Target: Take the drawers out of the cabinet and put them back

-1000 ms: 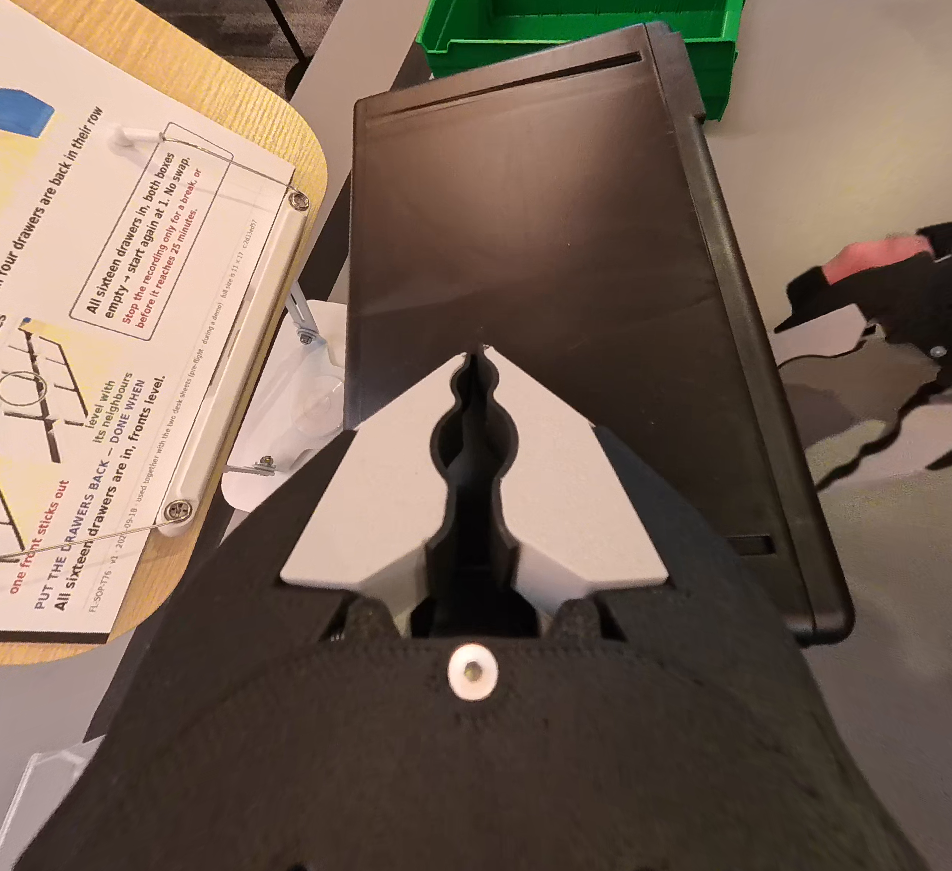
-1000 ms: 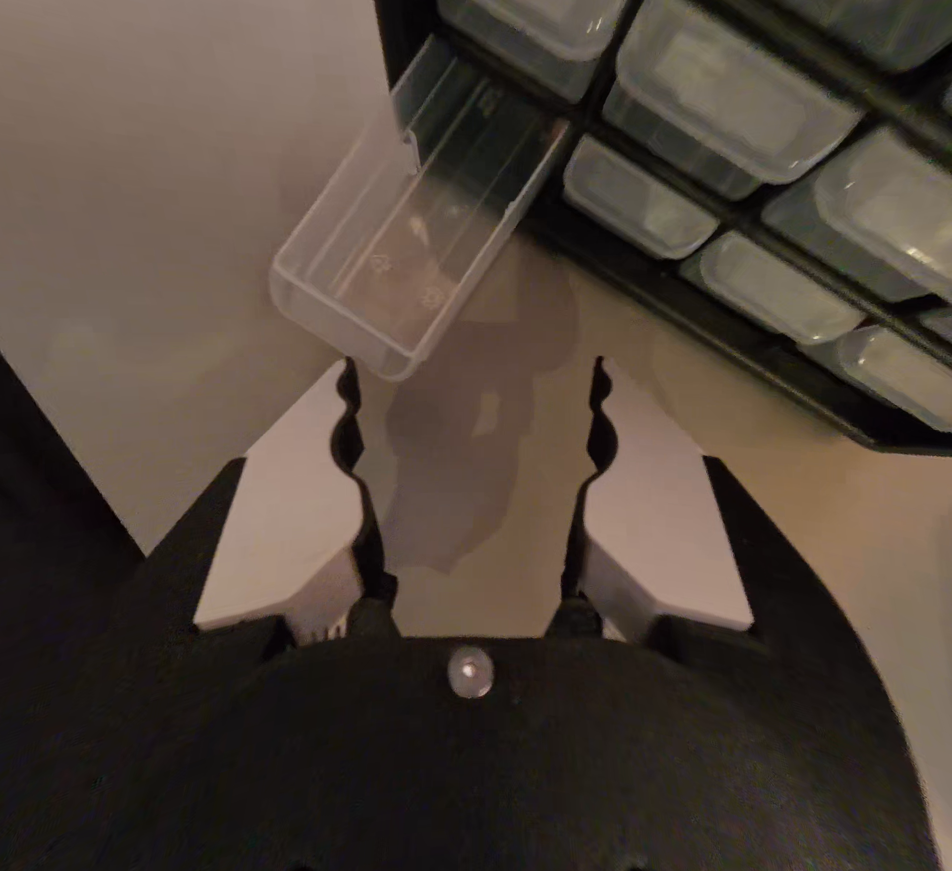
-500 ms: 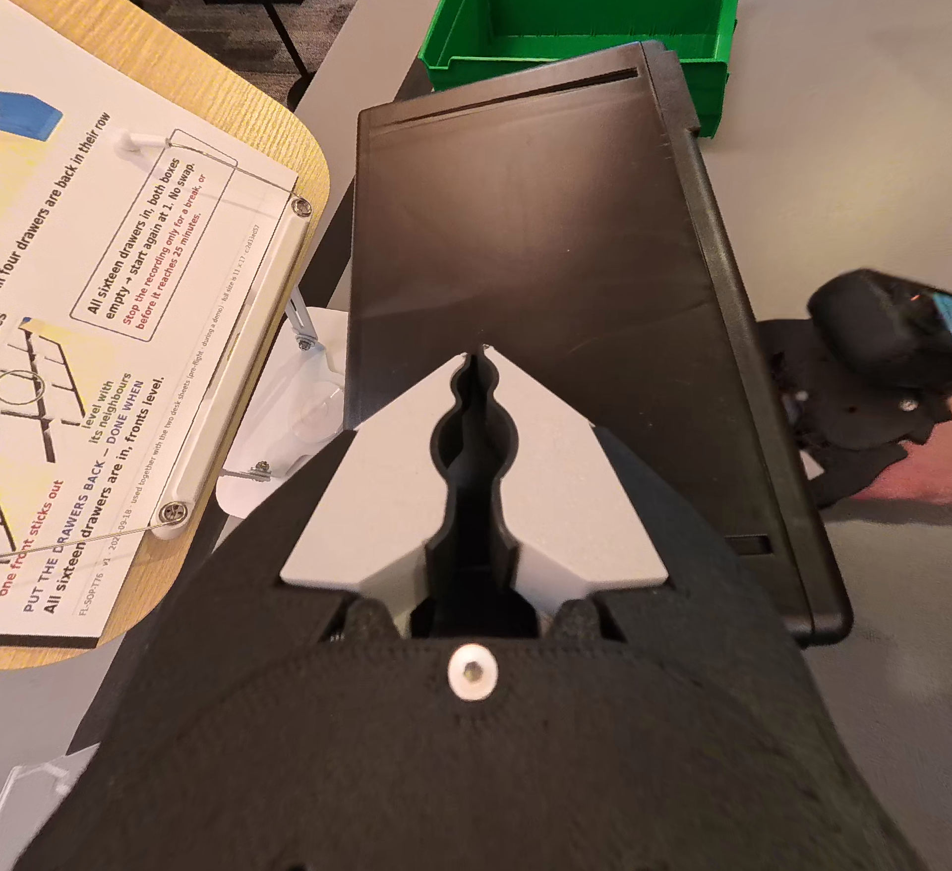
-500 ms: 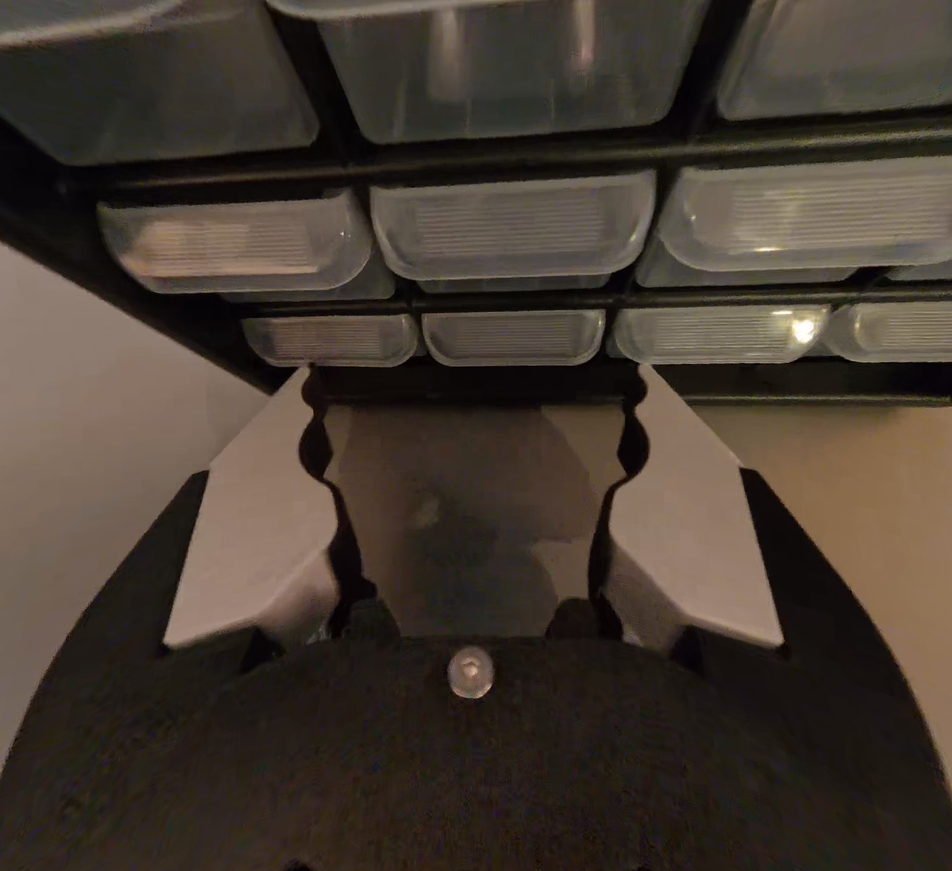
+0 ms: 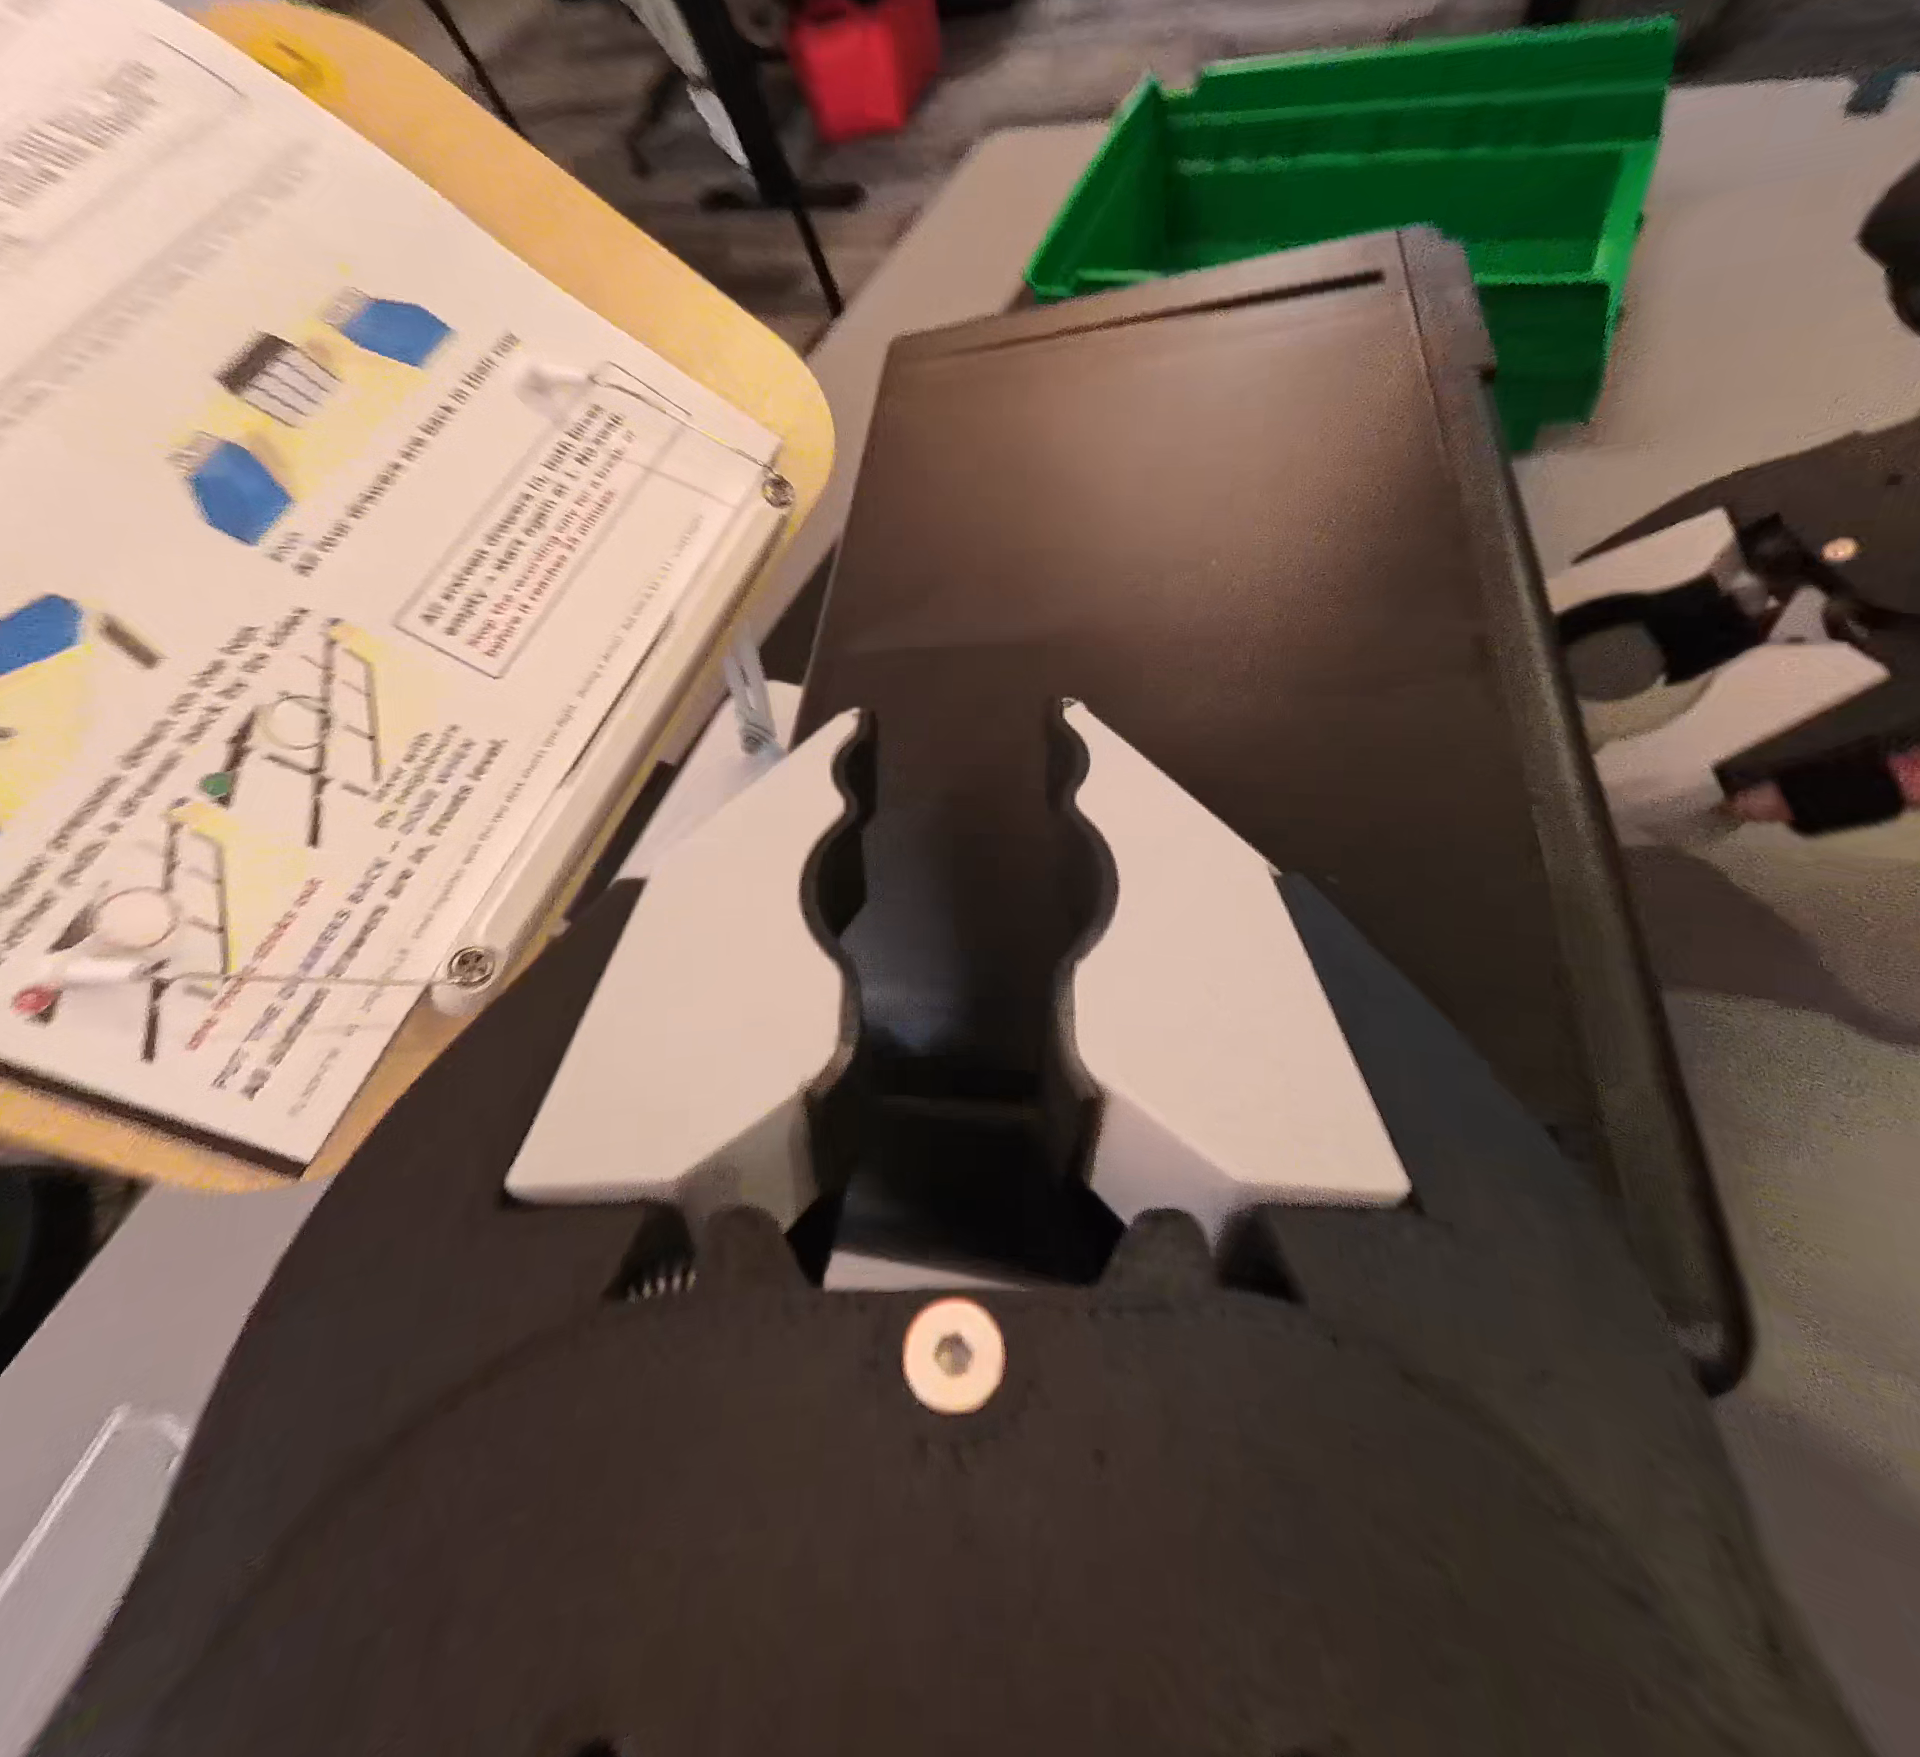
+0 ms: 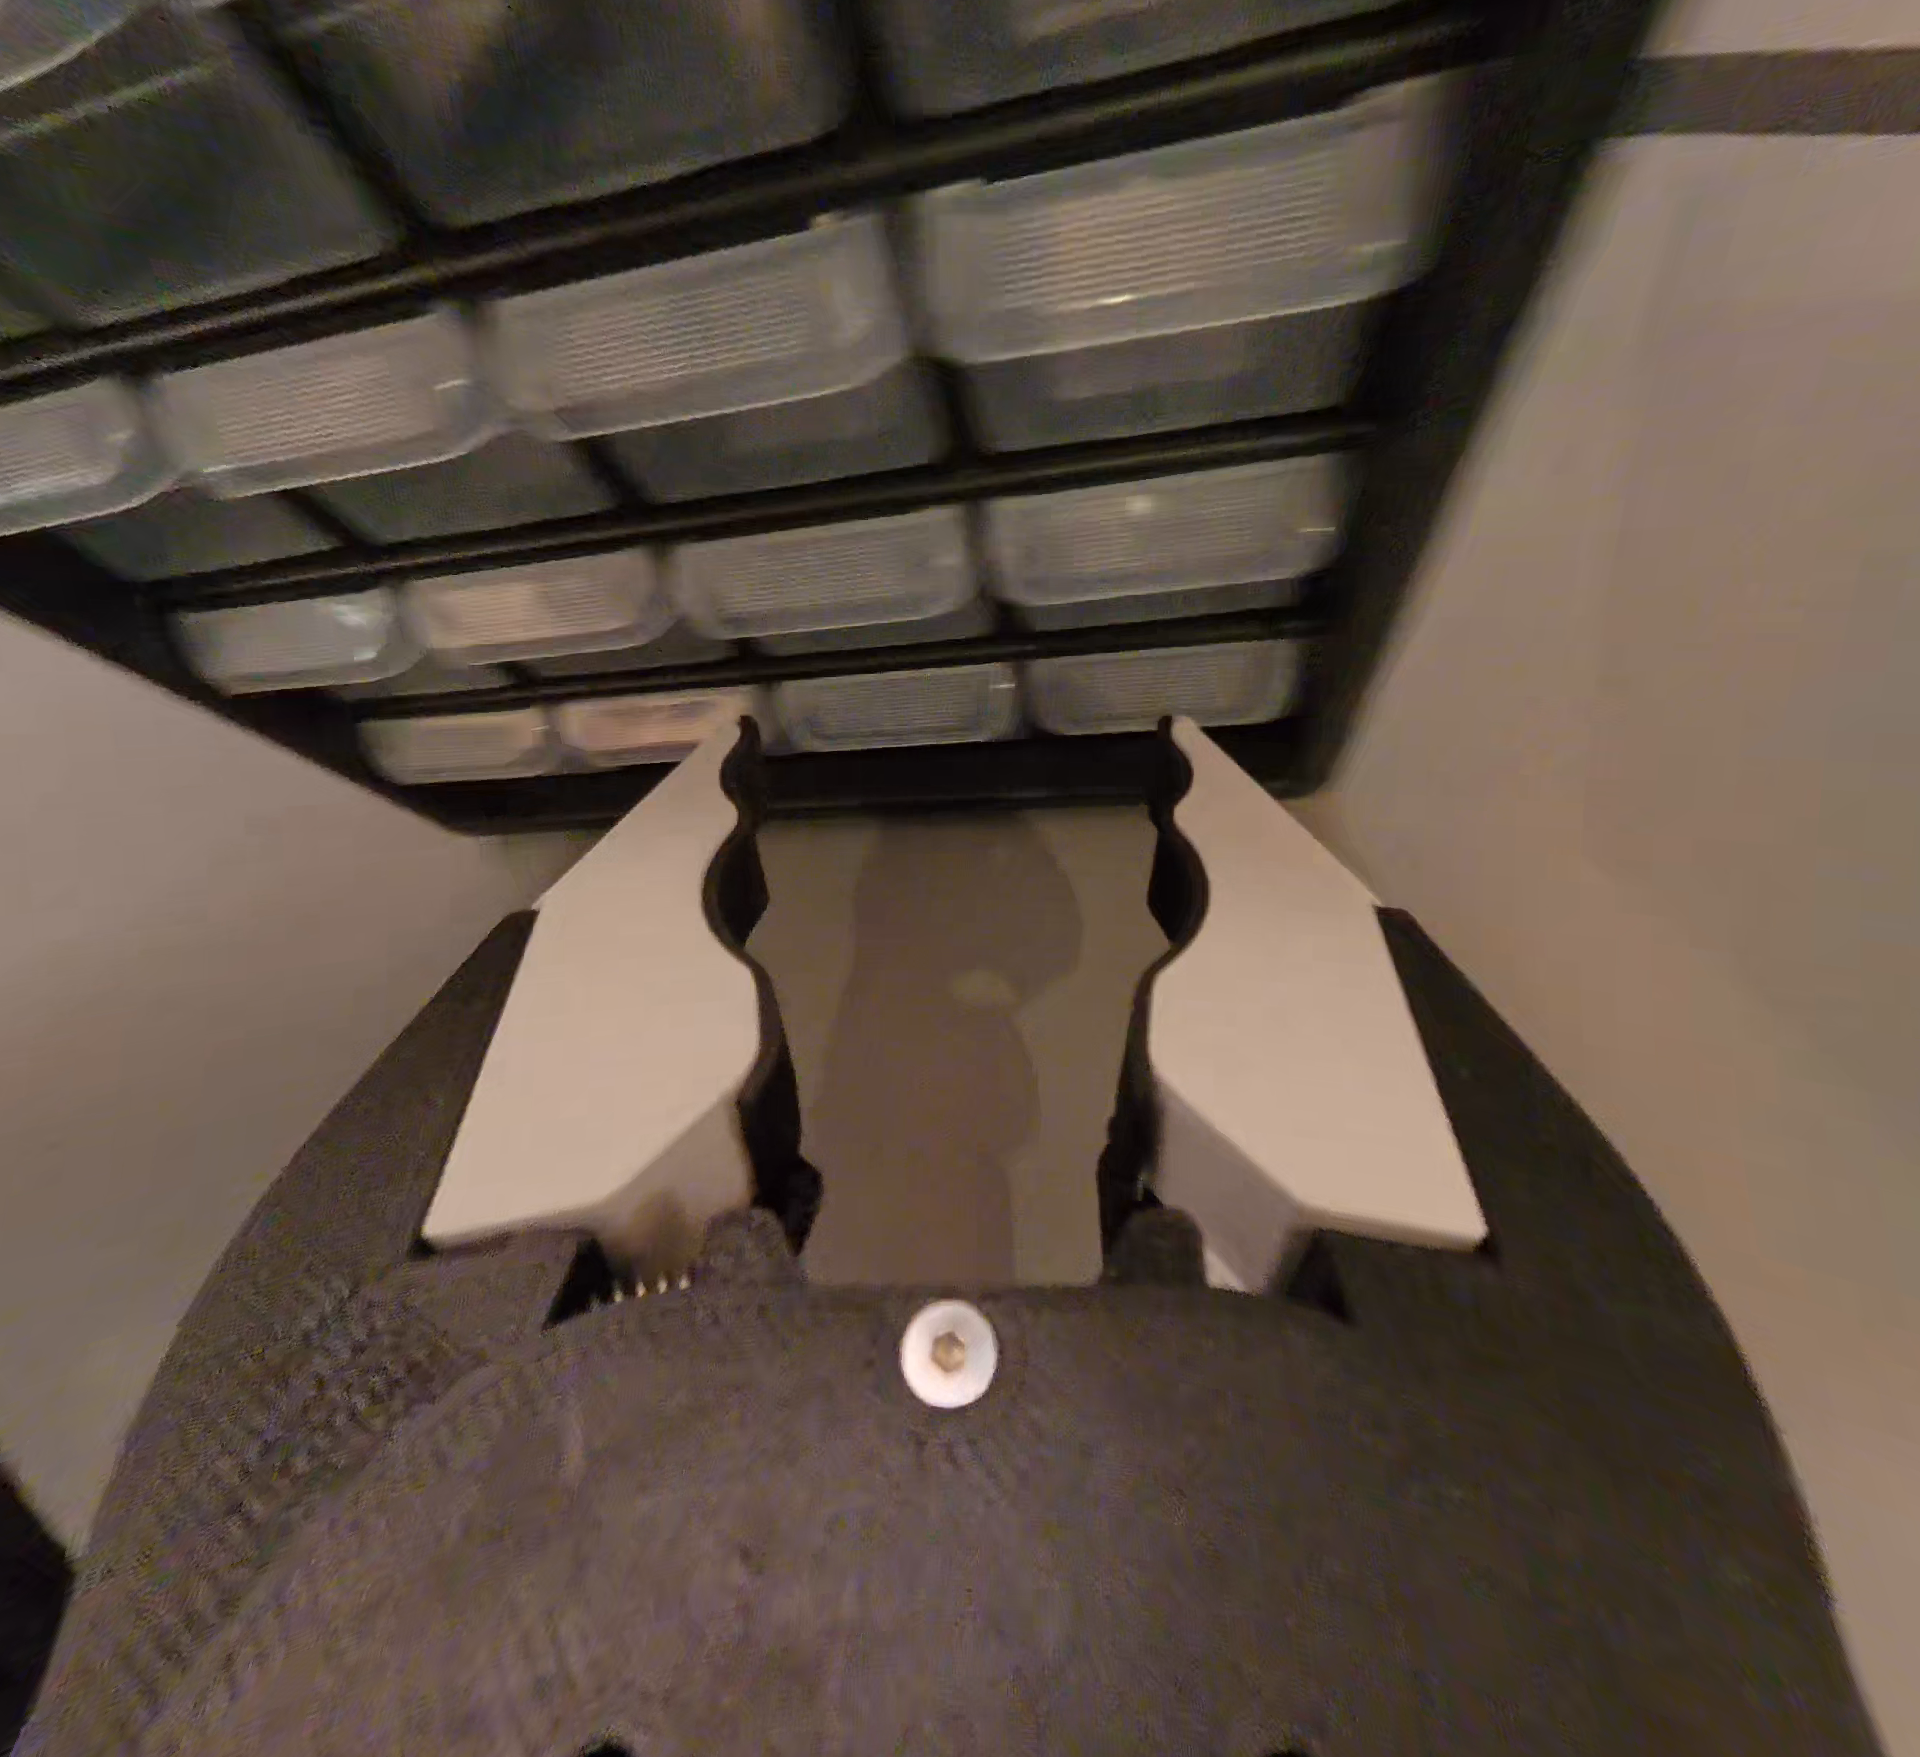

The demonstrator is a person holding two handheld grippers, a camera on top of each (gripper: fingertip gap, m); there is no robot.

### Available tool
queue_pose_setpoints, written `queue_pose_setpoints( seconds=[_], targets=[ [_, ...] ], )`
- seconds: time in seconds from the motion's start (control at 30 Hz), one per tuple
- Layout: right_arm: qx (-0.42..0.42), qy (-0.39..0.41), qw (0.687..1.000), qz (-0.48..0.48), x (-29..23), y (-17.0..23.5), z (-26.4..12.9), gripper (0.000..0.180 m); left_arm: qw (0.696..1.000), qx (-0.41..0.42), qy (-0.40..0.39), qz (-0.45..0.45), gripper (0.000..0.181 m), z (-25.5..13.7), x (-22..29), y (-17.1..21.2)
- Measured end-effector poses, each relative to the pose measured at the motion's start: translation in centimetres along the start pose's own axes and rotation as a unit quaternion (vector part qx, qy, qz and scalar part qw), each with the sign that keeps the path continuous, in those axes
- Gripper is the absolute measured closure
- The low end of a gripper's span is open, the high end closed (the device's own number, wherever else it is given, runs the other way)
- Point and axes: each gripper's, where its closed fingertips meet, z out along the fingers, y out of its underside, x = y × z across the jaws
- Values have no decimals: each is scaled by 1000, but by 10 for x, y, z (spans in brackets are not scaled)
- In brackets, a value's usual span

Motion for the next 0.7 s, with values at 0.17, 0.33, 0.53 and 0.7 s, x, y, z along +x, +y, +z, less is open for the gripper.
queue_pose_setpoints(
  seconds=[0.17,0.33,0.53,0.7],
  targets=[
    [26,70,997,2,74,-14,-20,111,995,71,-57,-45,133,-41,15,-1],
    [38,16,998,-40,83,-25,-8,123,988,93,-65,-109,110,-58,46,15],
    [51,-25,996,-75,69,-27,6,146,978,104,-85,-159,99,-59,61,33],
    [36,-11,996,-82,69,-24,2,163,980,100,-73,-153,101,-55,67,30]
  ],
)
